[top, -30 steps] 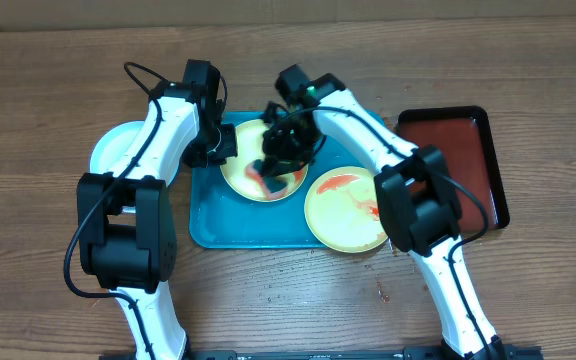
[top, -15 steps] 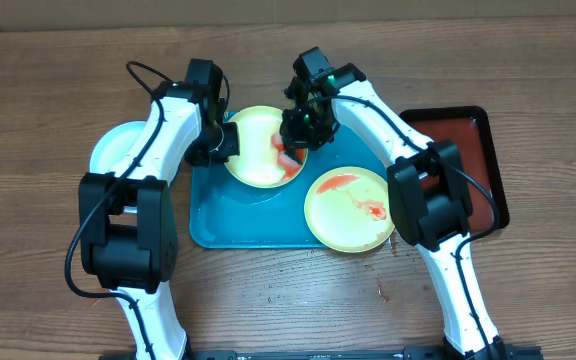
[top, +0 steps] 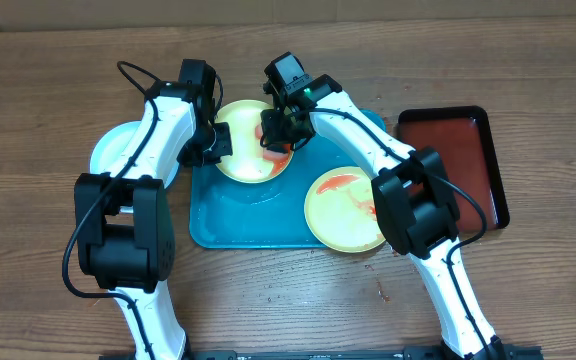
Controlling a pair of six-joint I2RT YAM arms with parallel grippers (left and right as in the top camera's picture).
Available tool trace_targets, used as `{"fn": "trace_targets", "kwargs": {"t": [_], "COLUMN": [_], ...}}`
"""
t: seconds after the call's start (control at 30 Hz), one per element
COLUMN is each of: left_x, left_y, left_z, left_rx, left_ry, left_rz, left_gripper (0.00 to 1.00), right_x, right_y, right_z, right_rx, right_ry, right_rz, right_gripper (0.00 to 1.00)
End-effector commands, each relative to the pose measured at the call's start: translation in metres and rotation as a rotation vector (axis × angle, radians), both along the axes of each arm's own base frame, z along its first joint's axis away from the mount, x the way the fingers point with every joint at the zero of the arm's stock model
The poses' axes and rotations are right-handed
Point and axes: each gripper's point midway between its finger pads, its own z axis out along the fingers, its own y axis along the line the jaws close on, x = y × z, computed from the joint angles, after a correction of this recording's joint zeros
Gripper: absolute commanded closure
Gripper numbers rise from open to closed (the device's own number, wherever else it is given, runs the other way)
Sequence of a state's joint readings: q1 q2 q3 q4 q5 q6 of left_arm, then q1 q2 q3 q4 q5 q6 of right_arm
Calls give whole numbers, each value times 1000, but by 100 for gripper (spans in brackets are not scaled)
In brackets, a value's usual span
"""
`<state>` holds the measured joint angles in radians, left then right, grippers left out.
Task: Clean dirty plates on tray and stack at the side
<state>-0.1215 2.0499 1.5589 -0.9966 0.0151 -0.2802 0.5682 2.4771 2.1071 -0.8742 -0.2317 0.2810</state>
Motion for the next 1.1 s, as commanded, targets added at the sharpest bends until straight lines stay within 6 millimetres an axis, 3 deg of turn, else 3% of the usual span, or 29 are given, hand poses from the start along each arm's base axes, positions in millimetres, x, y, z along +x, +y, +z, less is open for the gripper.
{"fn": "trace_targets", "kwargs": {"t": [0.0, 0.2, 0.3, 0.43, 0.7, 0.9, 1.07], "left_x": [-1, -1, 1, 2, 8, 14, 21], "left_y": [-20, -20, -20, -20, -18, -16, -8], "left_z": [1, 1, 1, 1, 4, 12, 31], "left_rx": [-61, -61, -61, -61, -64, -66, -10], "left_ry": [4, 3, -2, -7, -32, -57, -96], "left_rz": [-65, -64, -64, -59, -53, -53, -96], "left_gripper": [96, 96, 96, 96, 96, 96, 96], "right_x": [-40, -77, -84, -77, -44, -20, -11], "right_y": [43, 64, 58, 43, -8, -65, -109], "right_z": [-23, -2, 3, 18, 82, 147, 179], "right_rx": [113, 293, 305, 303, 342, 380, 334], "right_ry": [129, 274, 314, 322, 254, 141, 53], "right_rz": [111, 245, 258, 226, 120, 39, -33], "right_gripper": [96, 96, 96, 96, 96, 96, 96]}}
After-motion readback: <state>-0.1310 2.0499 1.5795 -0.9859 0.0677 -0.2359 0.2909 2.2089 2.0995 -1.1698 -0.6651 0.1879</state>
